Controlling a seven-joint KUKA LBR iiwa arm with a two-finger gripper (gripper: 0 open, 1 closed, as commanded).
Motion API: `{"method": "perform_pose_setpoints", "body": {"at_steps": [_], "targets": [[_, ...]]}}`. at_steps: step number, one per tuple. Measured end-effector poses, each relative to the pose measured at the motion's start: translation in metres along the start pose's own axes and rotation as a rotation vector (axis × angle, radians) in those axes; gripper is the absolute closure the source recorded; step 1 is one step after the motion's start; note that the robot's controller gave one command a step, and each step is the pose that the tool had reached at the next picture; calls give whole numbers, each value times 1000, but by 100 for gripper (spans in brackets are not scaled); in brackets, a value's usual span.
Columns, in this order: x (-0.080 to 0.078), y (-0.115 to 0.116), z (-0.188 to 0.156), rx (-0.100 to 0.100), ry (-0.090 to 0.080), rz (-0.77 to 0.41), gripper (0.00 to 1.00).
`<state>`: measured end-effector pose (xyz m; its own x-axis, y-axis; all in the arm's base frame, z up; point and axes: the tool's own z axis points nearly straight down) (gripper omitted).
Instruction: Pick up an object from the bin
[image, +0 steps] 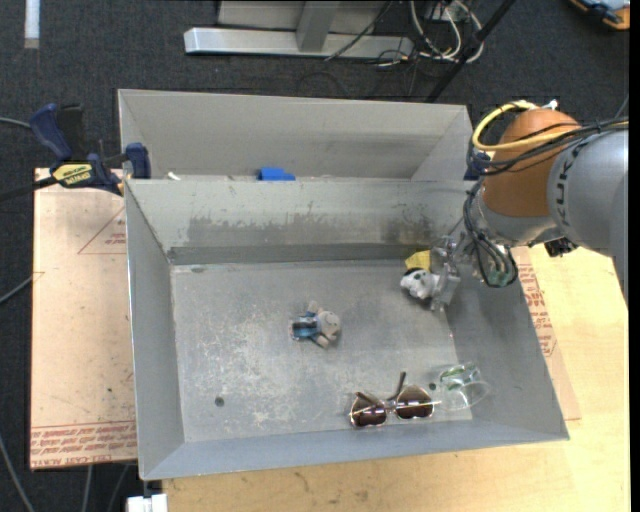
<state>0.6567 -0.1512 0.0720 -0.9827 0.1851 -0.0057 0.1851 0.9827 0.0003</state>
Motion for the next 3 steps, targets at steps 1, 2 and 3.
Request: {"method": "perform_pose_setpoints", "body": {"at_steps": [1, 2, 3], "targets": [[0, 0, 0, 0, 0, 0, 100], [0, 0, -1, 0, 1, 0, 100], [2, 0, -9, 0, 8, -1, 100]]}}
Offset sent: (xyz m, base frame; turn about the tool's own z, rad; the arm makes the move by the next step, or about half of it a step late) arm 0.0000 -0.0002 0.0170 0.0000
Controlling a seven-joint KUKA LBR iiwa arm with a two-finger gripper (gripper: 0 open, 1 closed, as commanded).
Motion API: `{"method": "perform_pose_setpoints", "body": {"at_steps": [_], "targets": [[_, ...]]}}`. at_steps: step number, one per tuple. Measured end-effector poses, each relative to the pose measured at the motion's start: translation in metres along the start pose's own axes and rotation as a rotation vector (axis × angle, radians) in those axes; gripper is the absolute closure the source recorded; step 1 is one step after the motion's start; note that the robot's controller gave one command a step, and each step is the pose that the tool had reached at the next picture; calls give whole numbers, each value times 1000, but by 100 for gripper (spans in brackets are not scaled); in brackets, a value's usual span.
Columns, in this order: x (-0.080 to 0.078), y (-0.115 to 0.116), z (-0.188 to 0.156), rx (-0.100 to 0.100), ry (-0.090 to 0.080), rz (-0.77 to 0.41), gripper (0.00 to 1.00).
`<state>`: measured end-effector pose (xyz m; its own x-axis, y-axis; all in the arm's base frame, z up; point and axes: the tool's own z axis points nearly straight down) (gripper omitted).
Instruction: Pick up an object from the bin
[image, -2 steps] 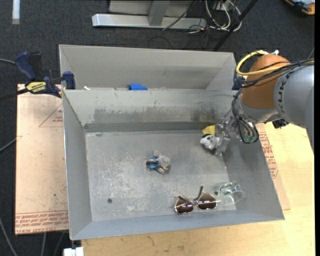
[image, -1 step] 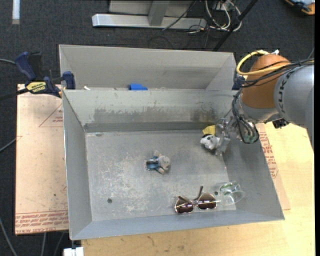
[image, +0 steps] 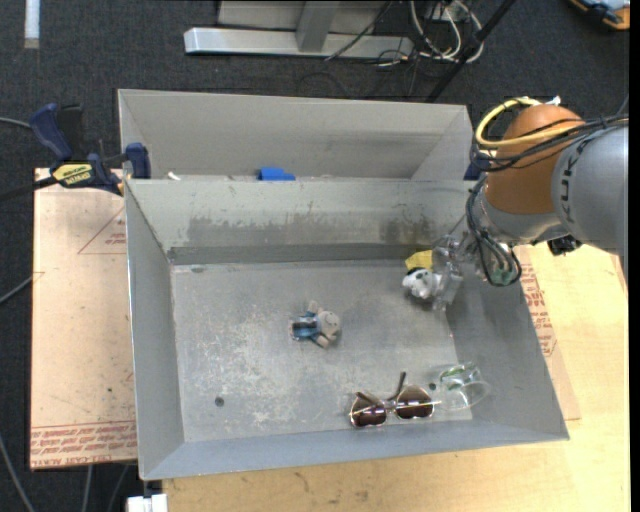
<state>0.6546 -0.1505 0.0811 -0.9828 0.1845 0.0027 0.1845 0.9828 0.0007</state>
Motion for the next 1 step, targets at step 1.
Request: {"method": "perform_pose_setpoints", "body": {"at_steps": [1], "targets": [[0, 0, -20, 0, 1, 0, 100]]}}
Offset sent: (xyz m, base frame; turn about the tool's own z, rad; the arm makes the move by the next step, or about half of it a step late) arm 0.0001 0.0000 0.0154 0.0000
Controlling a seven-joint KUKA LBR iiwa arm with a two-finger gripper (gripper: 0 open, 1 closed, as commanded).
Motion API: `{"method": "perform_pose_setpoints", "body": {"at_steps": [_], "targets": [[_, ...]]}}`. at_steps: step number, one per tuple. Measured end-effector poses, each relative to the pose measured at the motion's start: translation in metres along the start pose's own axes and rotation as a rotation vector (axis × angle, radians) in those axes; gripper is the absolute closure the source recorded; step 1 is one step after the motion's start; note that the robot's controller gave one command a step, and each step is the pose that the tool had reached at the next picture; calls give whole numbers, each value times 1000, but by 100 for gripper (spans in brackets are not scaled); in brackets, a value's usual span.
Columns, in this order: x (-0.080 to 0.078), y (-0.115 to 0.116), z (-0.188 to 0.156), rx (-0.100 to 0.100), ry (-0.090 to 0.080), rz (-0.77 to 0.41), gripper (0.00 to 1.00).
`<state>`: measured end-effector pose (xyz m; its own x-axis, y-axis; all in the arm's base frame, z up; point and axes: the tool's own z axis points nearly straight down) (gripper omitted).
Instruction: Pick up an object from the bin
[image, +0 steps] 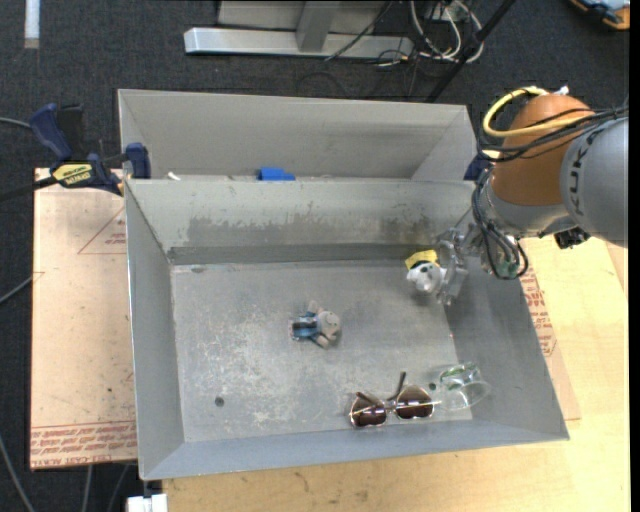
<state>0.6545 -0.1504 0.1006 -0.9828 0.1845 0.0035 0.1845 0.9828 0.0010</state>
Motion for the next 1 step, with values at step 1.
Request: {"method": "perform_pose_setpoints", "body": {"at_steps": [1], "targets": [[-2, 0, -15, 0, -8, 0, 100]]}}
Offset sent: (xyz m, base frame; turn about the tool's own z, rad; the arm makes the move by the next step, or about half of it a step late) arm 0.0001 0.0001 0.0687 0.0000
